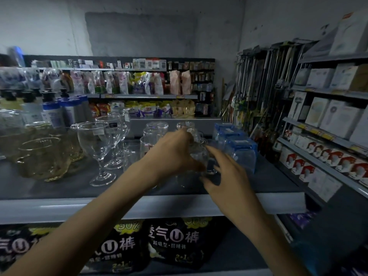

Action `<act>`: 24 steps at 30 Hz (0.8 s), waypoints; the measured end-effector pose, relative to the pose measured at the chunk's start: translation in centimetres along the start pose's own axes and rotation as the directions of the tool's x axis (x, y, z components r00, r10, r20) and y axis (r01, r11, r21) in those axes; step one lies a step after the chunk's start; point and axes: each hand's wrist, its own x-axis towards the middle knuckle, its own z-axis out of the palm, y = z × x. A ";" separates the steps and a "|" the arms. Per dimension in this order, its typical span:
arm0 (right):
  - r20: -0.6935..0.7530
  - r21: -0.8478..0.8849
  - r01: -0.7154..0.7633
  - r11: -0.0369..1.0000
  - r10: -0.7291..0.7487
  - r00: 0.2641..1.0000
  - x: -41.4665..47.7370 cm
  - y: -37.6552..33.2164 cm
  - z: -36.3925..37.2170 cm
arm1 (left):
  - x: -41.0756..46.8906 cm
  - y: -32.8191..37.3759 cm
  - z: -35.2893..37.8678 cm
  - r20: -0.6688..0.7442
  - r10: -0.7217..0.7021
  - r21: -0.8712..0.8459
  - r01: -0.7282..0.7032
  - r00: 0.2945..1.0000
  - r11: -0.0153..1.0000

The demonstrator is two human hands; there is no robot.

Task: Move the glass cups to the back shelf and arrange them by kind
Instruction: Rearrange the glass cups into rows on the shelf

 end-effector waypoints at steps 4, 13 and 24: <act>-0.003 -0.002 -0.021 1.000 0.021 1.000 0.3 0.3 0.3 | 0.0 -0.3 0.5 -0.004 -0.106 -0.076 0.106 0.994 0.992; -0.027 -0.161 0.022 0.987 -0.026 0.999 0.8 0.3 0.1 | -5.1 0.5 5.6 -0.277 -0.291 -0.292 0.209 0.916 0.933; -0.006 -0.232 0.014 0.973 -0.015 1.000 2.4 0.6 0.7 | -3.5 0.0 7.3 -0.353 -0.376 -0.352 0.251 0.857 0.902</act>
